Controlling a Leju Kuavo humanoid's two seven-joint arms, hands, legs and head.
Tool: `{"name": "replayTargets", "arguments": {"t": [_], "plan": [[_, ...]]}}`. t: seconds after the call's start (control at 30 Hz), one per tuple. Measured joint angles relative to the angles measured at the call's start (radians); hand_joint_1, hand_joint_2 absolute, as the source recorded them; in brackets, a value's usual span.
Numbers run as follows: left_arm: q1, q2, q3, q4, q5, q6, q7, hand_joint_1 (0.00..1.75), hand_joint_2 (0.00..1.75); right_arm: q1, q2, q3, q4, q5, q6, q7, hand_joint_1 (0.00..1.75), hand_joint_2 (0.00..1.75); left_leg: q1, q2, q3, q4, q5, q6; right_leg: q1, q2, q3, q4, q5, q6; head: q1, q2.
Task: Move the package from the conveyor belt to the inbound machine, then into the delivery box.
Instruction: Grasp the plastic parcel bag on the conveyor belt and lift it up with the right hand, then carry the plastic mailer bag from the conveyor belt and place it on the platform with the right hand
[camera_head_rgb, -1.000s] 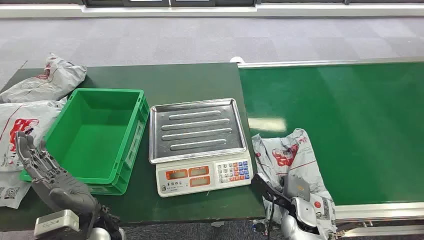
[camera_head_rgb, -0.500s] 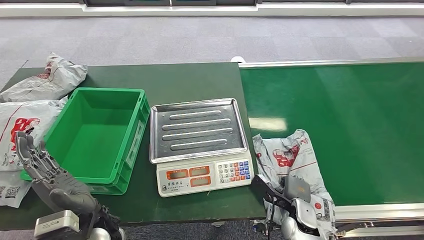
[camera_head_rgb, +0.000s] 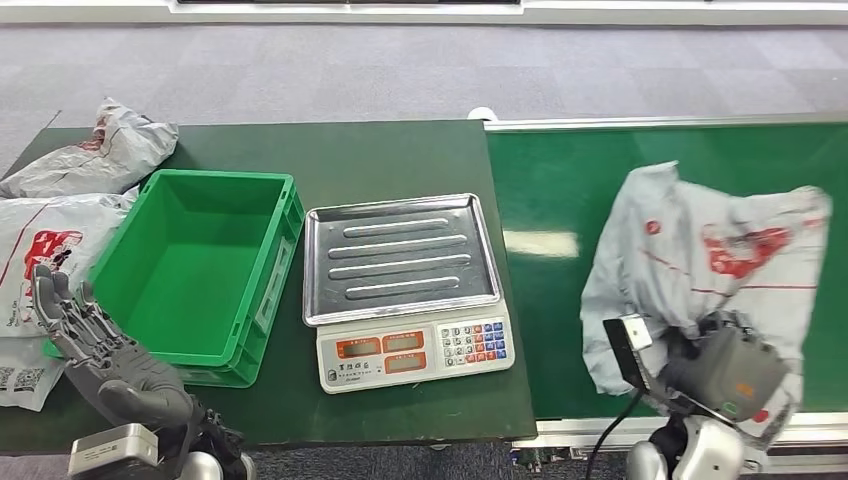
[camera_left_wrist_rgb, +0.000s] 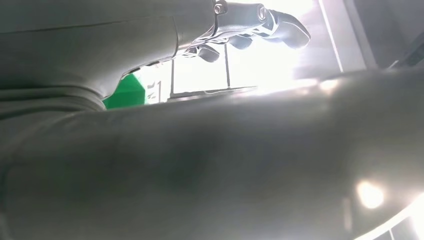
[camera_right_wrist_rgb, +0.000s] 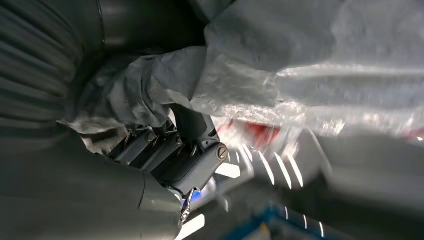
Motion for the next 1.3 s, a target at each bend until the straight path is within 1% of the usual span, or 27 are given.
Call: {"name": "replayTargets", "arguments": {"t": [0.07,0.13,0.2,0.27,0.4,0.5,0.63,0.7,0.77,0.8,0.87,0.93,1.0,1.07,1.1,1.13,1.2,1.3], "plan": [[-0.005,0.000,0.000,0.010,0.007,0.003,-0.004,0.00,0.00,0.002,0.000,-0.031,-0.102,0.036,-0.018,-0.033,1.75,1.75,0.000,0.002,-0.001,0.000,0.000,0.000,0.000,0.002,-0.001,0.000,0.000,0.000,0.000,0.000],[-0.009,0.000,0.000,0.015,0.009,0.004,-0.007,0.00,0.00,-0.006,0.001,-0.040,-0.183,0.079,-0.024,-0.049,1.75,1.75,0.000,0.003,-0.001,0.000,0.000,0.000,-0.001,0.003,-0.001,0.000,0.001,0.001,0.000,0.000],[-0.011,0.000,0.000,0.017,0.008,0.004,-0.008,0.00,0.00,-0.024,-0.002,-0.038,-0.239,0.119,-0.025,-0.041,1.75,1.75,0.000,0.003,-0.001,0.000,0.000,0.001,-0.001,0.003,-0.001,0.000,0.001,0.001,0.000,0.000],[-0.013,0.000,0.000,0.018,0.009,0.004,-0.008,0.00,0.00,-0.045,-0.016,-0.029,-0.272,0.141,-0.025,-0.018,1.75,1.75,0.000,0.002,0.000,0.000,0.001,0.002,-0.001,0.002,-0.001,0.000,0.002,0.002,0.000,0.000],[-0.014,0.000,0.000,0.020,0.011,0.004,-0.008,0.00,0.00,-0.072,-0.061,-0.005,-0.307,0.141,-0.025,0.002,1.75,1.75,0.000,0.002,-0.001,0.000,0.002,0.002,-0.002,0.002,-0.001,0.000,0.003,0.003,0.000,0.000],[-0.014,0.000,0.000,0.020,0.012,0.004,-0.008,0.00,0.00,-0.081,-0.082,0.006,-0.321,0.138,-0.025,0.001,1.75,1.75,0.000,0.002,-0.001,0.000,0.002,0.002,-0.002,0.002,-0.001,0.000,0.003,0.004,0.000,0.000],[-0.013,0.000,0.000,0.019,0.015,0.005,-0.008,0.00,0.00,-0.107,-0.111,0.033,-0.327,0.132,-0.024,-0.041,1.75,1.75,0.000,0.002,-0.007,0.000,0.002,0.003,-0.002,0.002,-0.001,0.000,0.003,0.004,0.000,0.000],[-0.014,0.000,0.000,0.019,0.017,0.005,-0.008,0.00,0.00,-0.159,-0.129,0.069,-0.316,0.142,-0.023,-0.067,1.75,1.75,0.000,0.004,-0.011,0.000,0.002,0.003,-0.002,0.003,-0.001,0.001,0.003,0.004,0.000,0.000],[-0.015,0.001,0.000,0.019,0.022,0.005,-0.009,0.00,0.00,-0.250,-0.144,0.133,-0.259,0.131,-0.018,-0.091,1.75,1.75,0.000,0.007,-0.010,0.000,0.002,0.002,-0.002,0.006,-0.002,0.001,0.004,0.003,0.000,0.000],[-0.016,0.002,0.000,0.019,0.027,0.005,-0.009,0.00,0.00,-0.307,-0.148,0.174,-0.209,0.101,-0.008,-0.109,1.75,1.75,0.000,0.009,-0.010,0.000,0.003,0.002,-0.002,0.008,-0.002,0.001,0.005,0.003,0.000,0.000],[-0.022,0.005,-0.002,0.019,0.041,0.005,-0.009,0.00,0.00,-0.425,-0.151,0.267,-0.086,-0.036,0.046,-0.168,1.75,1.75,0.000,0.011,-0.007,0.000,0.005,0.002,-0.002,0.011,-0.004,0.001,0.007,0.002,0.000,0.000],[-0.032,0.011,-0.008,0.020,0.057,0.005,-0.009,0.00,0.00,-0.526,-0.143,0.351,0.033,-0.267,0.142,-0.259,1.75,1.75,0.000,0.009,-0.006,0.000,0.010,0.001,-0.001,0.009,-0.006,0.002,0.010,0.002,0.000,0.000],[-0.043,0.019,-0.017,0.023,0.071,0.005,-0.009,0.00,0.00,-0.611,-0.122,0.414,0.145,-0.504,0.245,-0.365,1.75,1.75,0.000,0.005,-0.008,0.000,0.014,0.000,-0.001,0.006,-0.010,0.003,0.012,0.002,0.000,0.000],[-0.061,0.023,-0.026,0.029,0.081,0.005,-0.009,0.00,0.00,-0.684,-0.087,0.463,0.255,-0.684,0.336,-0.463,1.75,1.75,0.000,0.003,-0.011,0.000,0.015,0.000,-0.001,0.005,-0.012,0.004,0.013,0.002,0.000,0.000],[-0.071,0.025,-0.030,0.033,0.084,0.005,-0.009,0.00,0.00,-0.713,-0.065,0.485,0.305,-0.750,0.375,-0.503,1.75,1.75,0.000,0.003,-0.011,0.000,0.015,-0.001,-0.001,0.005,-0.013,0.004,0.013,0.002,0.000,0.000],[-0.081,0.026,-0.033,0.038,0.086,0.005,-0.009,0.00,0.00,-0.736,-0.042,0.507,0.348,-0.800,0.407,-0.535,1.75,1.75,0.000,0.003,-0.011,0.000,0.016,-0.001,-0.001,0.005,-0.013,0.004,0.013,0.001,0.000,0.000],[-0.094,0.028,-0.041,0.049,0.086,0.005,-0.009,0.00,0.00,-0.765,-0.002,0.548,0.415,-0.853,0.444,-0.569,1.75,1.75,0.000,0.003,-0.011,0.000,0.016,-0.001,0.000,0.005,-0.014,0.005,0.013,0.001,0.000,0.000],[-0.101,0.028,-0.047,0.059,0.082,0.005,-0.009,0.00,0.00,-0.786,0.043,0.603,0.482,-0.885,0.473,-0.576,1.75,1.75,0.000,0.002,-0.012,0.000,0.016,-0.001,0.000,0.004,-0.015,0.005,0.013,0.001,0.000,0.000]]}}
